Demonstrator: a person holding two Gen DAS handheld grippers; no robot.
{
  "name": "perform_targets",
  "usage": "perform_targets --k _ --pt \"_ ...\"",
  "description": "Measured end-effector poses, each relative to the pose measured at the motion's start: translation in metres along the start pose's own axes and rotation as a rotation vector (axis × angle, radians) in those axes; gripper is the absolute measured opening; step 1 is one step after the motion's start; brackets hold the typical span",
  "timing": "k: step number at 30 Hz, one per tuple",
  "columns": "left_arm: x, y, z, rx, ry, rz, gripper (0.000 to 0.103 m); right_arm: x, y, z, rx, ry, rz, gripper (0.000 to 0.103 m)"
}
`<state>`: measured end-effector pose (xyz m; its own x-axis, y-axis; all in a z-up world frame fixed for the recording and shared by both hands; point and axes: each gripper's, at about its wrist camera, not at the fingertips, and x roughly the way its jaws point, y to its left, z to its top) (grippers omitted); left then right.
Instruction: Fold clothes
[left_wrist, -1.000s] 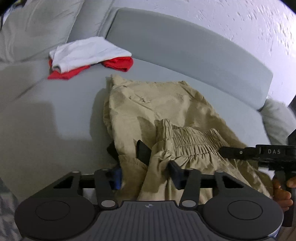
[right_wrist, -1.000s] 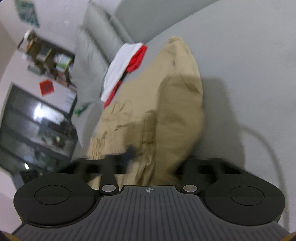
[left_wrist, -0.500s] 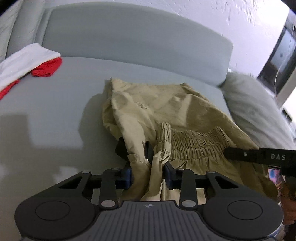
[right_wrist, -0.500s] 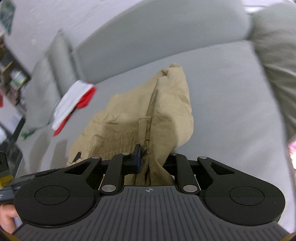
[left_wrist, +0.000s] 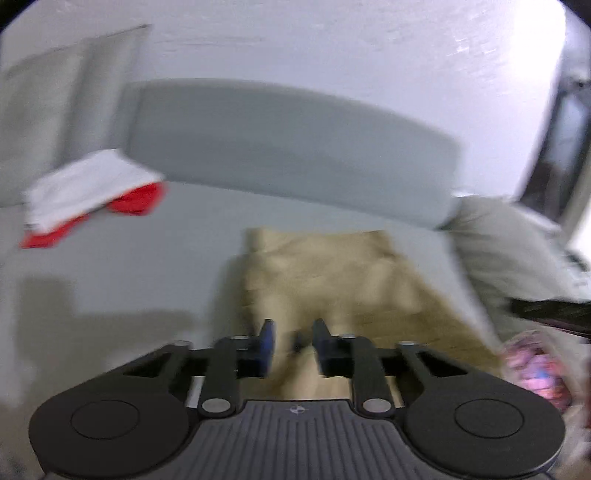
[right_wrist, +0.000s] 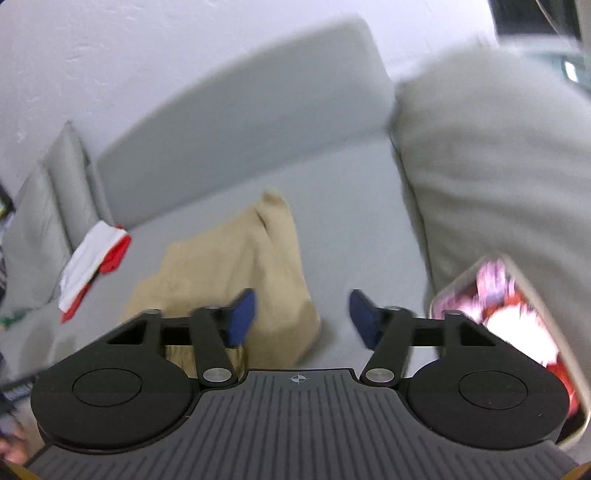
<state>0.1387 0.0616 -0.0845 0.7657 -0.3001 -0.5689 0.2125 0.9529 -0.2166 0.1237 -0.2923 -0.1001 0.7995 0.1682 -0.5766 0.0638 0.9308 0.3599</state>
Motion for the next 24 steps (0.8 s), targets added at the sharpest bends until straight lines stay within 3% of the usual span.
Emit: perform_targets --k 1,4,8,13,15,18,20,21,22,24 --pt "0.008 -0.006 0.001 0.017 0.002 -0.017 0.017 0.003 0.01 0.0 -0.073 -0.004 0.043 0.005" --pt "0.038 -0.02 -0.001 0.092 0.011 -0.005 0.017 0.021 0.044 -0.004 -0.264 0.008 0.119 0.005" --pt "0.089 -0.02 -0.02 0.181 0.121 0.118 0.018 0.057 0.076 -0.013 -0.414 0.037 0.137 0.005" --pt "0.094 0.003 -0.011 0.053 0.155 0.075 0.023 0.111 0.073 -0.032 -0.487 0.204 0.007 0.004" --pt "0.085 0.015 -0.009 -0.061 0.154 0.036 0.023 0.111 0.071 -0.025 -0.438 0.226 0.009 0.004" --pt "0.049 0.028 -0.007 -0.186 0.164 -0.018 0.023 0.094 0.066 -0.01 -0.332 0.228 0.008 0.017" --pt "0.034 0.022 -0.003 -0.215 0.174 -0.046 0.027 0.064 0.055 0.01 -0.218 0.139 0.061 0.027" --pt "0.032 0.019 0.004 -0.233 0.176 -0.061 0.028 0.05 0.046 0.021 -0.16 0.081 0.103 0.041" --pt "0.034 0.015 0.013 -0.255 0.176 -0.078 0.029 0.044 0.038 0.032 -0.103 0.056 0.124 0.048" --pt "0.049 0.007 0.034 -0.268 0.18 -0.106 0.033 0.047 0.023 0.054 0.017 0.057 0.157 0.047"
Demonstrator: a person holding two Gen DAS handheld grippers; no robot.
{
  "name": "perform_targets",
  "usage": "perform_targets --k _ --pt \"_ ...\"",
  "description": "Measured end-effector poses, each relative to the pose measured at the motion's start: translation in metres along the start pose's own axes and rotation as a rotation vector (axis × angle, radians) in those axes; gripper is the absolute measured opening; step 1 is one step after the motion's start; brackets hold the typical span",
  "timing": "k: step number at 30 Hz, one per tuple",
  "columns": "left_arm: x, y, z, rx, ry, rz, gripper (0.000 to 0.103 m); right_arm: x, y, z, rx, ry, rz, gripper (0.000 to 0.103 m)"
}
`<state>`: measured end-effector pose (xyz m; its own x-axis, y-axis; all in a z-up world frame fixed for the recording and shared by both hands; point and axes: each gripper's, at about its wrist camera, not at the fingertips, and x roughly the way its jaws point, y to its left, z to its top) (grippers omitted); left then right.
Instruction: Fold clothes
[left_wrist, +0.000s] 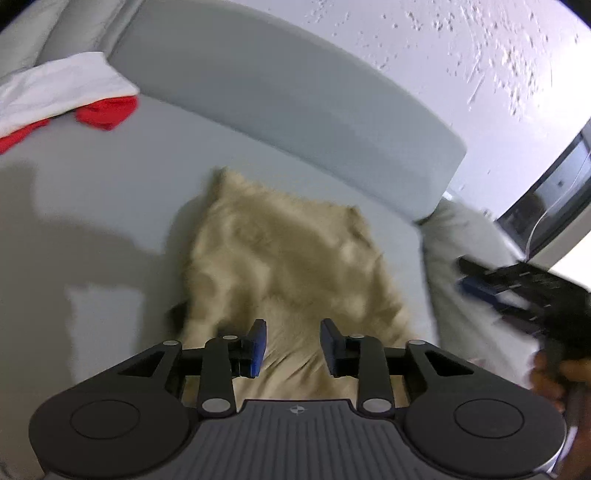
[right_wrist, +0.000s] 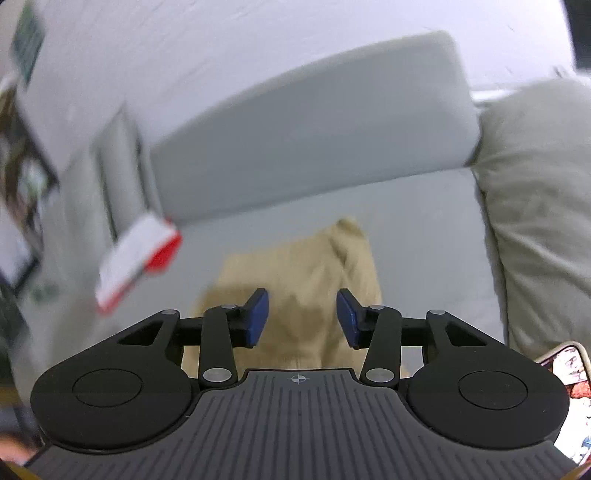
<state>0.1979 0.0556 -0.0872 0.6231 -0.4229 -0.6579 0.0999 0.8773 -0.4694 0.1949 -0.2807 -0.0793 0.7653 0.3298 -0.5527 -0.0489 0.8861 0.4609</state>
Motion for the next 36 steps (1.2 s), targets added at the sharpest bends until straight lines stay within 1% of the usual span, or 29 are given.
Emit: perform_targets --k 2,3,4,5,6,7,9,10,11,12,13,14,15,16,18,20,22,24,25,26,27,28,29,30,31,32,33,35,36 --pt "0.026 -0.011 0.022 0.029 0.033 -0.028 0.032 0.026 -0.016 0.018 0.138 0.071 0.059 0.044" --pt "0.045 -0.01 0.029 0.036 0.073 -0.061 0.031 0.045 -0.023 0.024 0.192 0.124 0.107 0.039" --pt "0.065 -0.006 0.034 0.025 0.116 -0.099 0.028 0.067 -0.031 0.027 0.233 0.184 0.156 0.037" --pt "0.083 0.001 0.037 -0.009 0.157 -0.119 0.027 0.084 -0.039 0.027 0.268 0.226 0.196 0.036" --pt "0.099 0.011 0.036 -0.059 0.18 -0.116 0.02 0.1 -0.046 0.025 0.303 0.264 0.235 0.036" --pt "0.11 0.021 0.03 -0.089 0.182 -0.104 0.015 0.111 -0.052 0.02 0.339 0.284 0.27 0.036" --pt "0.124 0.038 0.018 -0.126 0.174 -0.093 0.008 0.132 -0.063 0.011 0.405 0.328 0.337 0.036" --pt "0.128 0.045 0.015 -0.165 0.175 -0.087 0.004 0.145 -0.064 0.008 0.402 0.368 0.347 0.036" --pt "0.131 0.048 0.014 -0.179 0.177 -0.086 0.004 0.157 -0.064 0.004 0.379 0.419 0.35 0.036" --pt "0.134 0.046 0.016 -0.158 0.182 -0.077 0.004 0.169 -0.064 0.003 0.351 0.466 0.352 0.036" --pt "0.137 0.043 0.017 -0.127 0.189 -0.059 0.008 0.182 -0.064 0.001 0.331 0.505 0.349 0.034" --pt "0.137 0.041 0.017 -0.105 0.195 -0.049 0.009 0.194 -0.066 -0.001 0.325 0.526 0.329 0.029" --pt "0.137 0.04 0.017 -0.088 0.2 -0.047 0.009 0.205 -0.068 -0.001 0.33 0.528 0.306 0.007" --pt "0.136 0.039 0.017 -0.071 0.204 -0.045 0.009 0.215 -0.073 0.0 0.354 0.508 0.284 0.0" --pt "0.134 0.041 0.016 -0.064 0.21 -0.053 0.01 0.223 -0.086 0.003 0.413 0.383 0.275 0.0" --pt "0.131 0.044 0.015 -0.067 0.214 -0.063 0.01 0.219 -0.094 0.008 0.398 0.188 0.159 0.0" --pt "0.129 0.044 0.013 -0.059 0.212 -0.062 0.01 0.213 -0.106 0.008 0.433 0.065 0.102 0.0" --pt "0.127 0.042 0.013 -0.035 0.204 -0.052 0.01 0.2 -0.103 0.012 0.421 0.006 0.019 0.0" --pt "0.122 0.04 0.013 -0.021 0.19 -0.051 0.008 0.19 -0.094 0.014 0.369 -0.029 -0.055 0.012" --pt "0.115 0.036 0.012 -0.005 0.17 -0.054 0.008 0.18 -0.085 0.017 0.316 -0.059 -0.126 0.013" --pt "0.108 0.032 0.011 0.011 0.15 -0.056 0.007 0.168 -0.075 0.02 0.271 -0.068 -0.173 0.013" --pt "0.098 0.026 0.01 0.028 0.126 -0.066 0.011 0.155 -0.066 0.02 0.247 -0.065 -0.158 0.013" --pt "0.085 0.019 0.008 0.048 0.098 -0.08 0.012 0.143 -0.056 0.021 0.223 -0.062 -0.143 0.014" --pt "0.071 0.012 0.007 0.067 0.071 -0.094 0.013 0.129 -0.046 0.021 0.198 -0.059 -0.131 0.021" --pt "0.058 0.005 0.005 0.086 0.043 -0.109 0.019 0.113 -0.034 0.019 0.164 -0.055 -0.133 0.038" --pt "0.044 -0.003 0.002 0.109 0.027 -0.101 0.027 0.096 -0.022 0.018 0.129 -0.052 -0.136 0.048" --pt "0.03 -0.011 -0.002 0.134 0.018 -0.077 0.03 0.079 -0.01 0.016 0.089 -0.056 -0.144 0.06" --pt "0.007 -0.021 -0.013 0.17 0.014 -0.045 0.035 0.037 0.007 0.009 -0.044 -0.13 -0.223 0.067" --pt "-0.003 -0.024 -0.021 0.18 0.016 -0.045 0.037 0.02 0.007 0.005 -0.09 -0.185 -0.27 0.077"
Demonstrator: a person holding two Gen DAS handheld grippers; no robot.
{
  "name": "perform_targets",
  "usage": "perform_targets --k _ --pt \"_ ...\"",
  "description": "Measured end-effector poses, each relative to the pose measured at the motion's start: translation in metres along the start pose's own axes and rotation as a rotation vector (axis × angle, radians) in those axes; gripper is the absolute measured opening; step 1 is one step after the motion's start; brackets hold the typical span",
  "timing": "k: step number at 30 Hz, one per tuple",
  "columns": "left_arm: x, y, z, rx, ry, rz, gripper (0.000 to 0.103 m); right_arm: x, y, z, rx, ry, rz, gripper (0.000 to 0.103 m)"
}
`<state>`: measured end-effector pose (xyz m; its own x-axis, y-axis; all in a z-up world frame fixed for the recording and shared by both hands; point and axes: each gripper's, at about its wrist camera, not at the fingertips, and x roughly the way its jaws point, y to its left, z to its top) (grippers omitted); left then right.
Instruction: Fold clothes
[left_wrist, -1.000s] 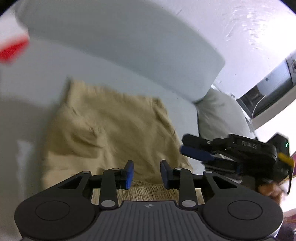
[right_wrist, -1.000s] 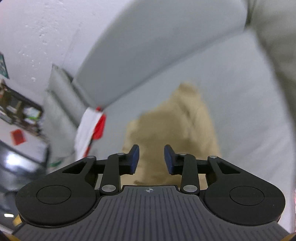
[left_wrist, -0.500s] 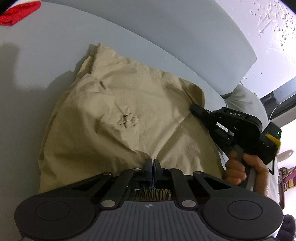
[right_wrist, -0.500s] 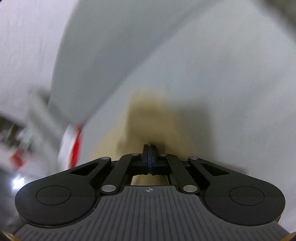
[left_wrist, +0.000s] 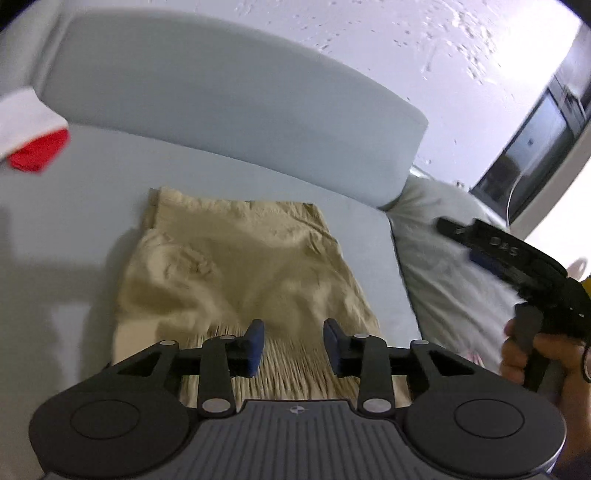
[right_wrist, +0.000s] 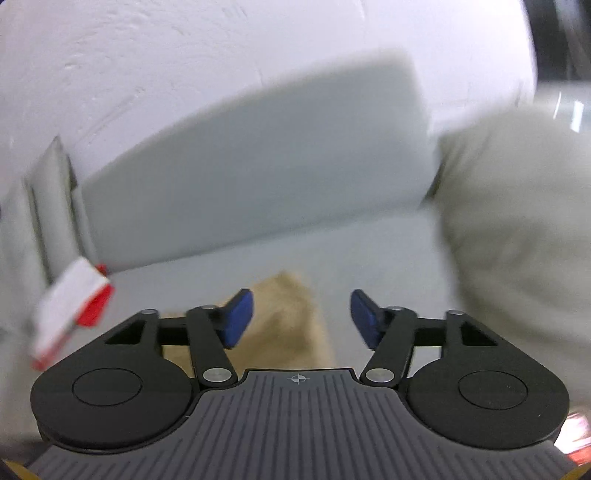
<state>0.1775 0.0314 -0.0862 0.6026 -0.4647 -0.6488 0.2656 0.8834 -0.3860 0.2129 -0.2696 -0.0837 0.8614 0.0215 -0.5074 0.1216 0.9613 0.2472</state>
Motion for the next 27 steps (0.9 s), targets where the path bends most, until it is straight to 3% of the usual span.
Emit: perform_targets --k 1,4,6,9,12,17,21,24,27 --pt "-0.009 -0.004 -0.007 0.01 0.002 0.0 0.041 -0.016 -0.004 -0.001 -0.039 -0.056 -0.047 0.085" --pt "-0.021 -0.002 -0.026 0.034 -0.045 -0.005 0.043 -0.044 -0.036 -0.011 -0.091 -0.122 -0.177 0.091" --pt "-0.023 0.006 -0.033 0.033 -0.11 0.016 0.043 -0.045 -0.07 -0.02 -0.076 -0.092 -0.23 0.091" --pt "-0.023 0.013 -0.042 0.045 -0.196 0.069 0.042 -0.027 -0.116 -0.029 0.066 0.015 -0.292 0.09" --pt "-0.02 0.025 -0.036 0.004 -0.211 0.063 0.042 -0.007 -0.138 -0.033 0.119 0.082 -0.283 0.089" --pt "-0.019 0.039 -0.027 -0.047 -0.236 0.071 0.042 0.019 -0.121 -0.031 -0.009 0.058 -0.32 0.089" --pt "-0.015 0.044 -0.024 -0.069 -0.238 0.078 0.043 0.012 -0.113 -0.011 0.038 -0.122 -0.315 0.086" --pt "-0.013 0.048 -0.027 -0.048 -0.219 0.106 0.042 0.006 -0.096 0.0 0.046 -0.169 -0.26 0.087" --pt "-0.013 0.049 -0.03 -0.009 -0.211 0.133 0.038 0.003 -0.074 -0.001 0.035 -0.08 -0.116 0.088"
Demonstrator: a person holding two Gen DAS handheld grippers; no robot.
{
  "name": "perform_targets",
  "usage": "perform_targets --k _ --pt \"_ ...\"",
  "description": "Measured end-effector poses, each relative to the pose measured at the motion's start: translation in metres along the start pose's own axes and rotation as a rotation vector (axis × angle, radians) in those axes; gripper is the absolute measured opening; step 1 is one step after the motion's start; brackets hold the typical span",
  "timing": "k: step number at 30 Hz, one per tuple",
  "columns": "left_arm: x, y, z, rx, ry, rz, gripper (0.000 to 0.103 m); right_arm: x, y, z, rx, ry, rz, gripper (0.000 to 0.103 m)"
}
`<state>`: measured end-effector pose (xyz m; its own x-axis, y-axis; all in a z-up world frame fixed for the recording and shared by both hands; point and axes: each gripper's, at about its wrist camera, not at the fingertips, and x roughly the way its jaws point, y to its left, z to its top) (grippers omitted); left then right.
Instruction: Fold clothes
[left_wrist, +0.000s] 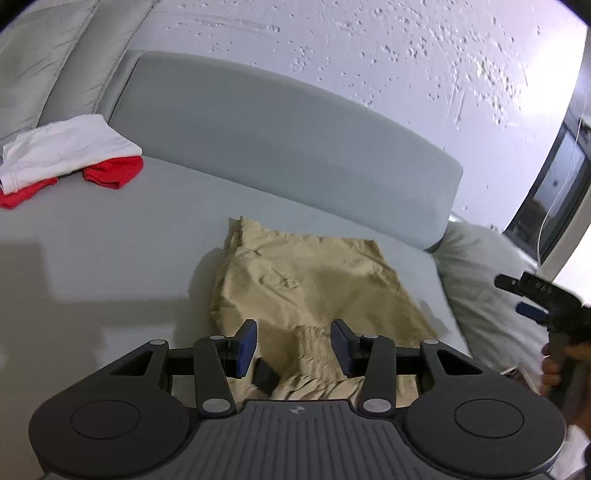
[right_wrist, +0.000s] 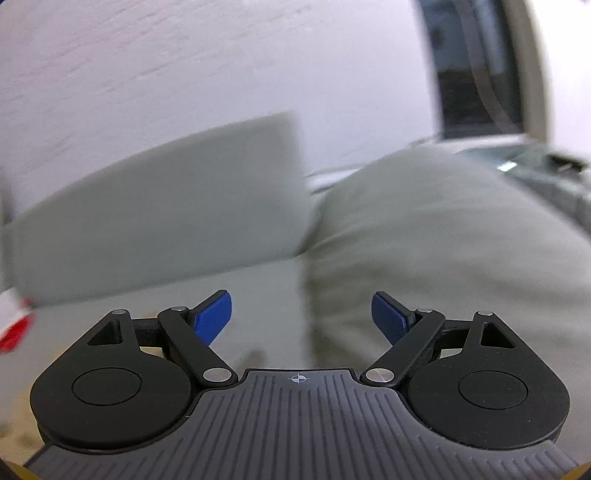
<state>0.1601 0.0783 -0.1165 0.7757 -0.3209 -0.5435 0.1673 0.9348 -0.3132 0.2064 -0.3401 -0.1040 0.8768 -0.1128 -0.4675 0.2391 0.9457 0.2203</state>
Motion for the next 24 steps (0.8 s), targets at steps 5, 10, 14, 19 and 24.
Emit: perform_targets --k 5,10,14,19,24 --pt "-0.007 -0.001 -0.005 0.057 -0.015 -0.103 0.022 -0.012 0.039 -0.012 -0.096 0.197 0.313 0.077" --pt "0.02 0.001 -0.017 0.107 0.143 0.056 0.009 -0.03 0.076 -0.035 -0.387 0.27 0.55 0.034" --pt "0.032 -0.006 -0.019 0.176 0.195 0.142 0.009 -0.014 0.095 -0.071 -0.547 0.451 0.494 0.031" --pt "0.012 0.005 0.003 0.047 0.121 0.059 0.038 -0.016 0.081 -0.049 -0.4 0.438 0.491 0.053" --pt "0.026 0.028 0.047 -0.127 0.066 0.02 0.045 -0.002 0.04 -0.016 -0.084 0.292 0.417 0.078"
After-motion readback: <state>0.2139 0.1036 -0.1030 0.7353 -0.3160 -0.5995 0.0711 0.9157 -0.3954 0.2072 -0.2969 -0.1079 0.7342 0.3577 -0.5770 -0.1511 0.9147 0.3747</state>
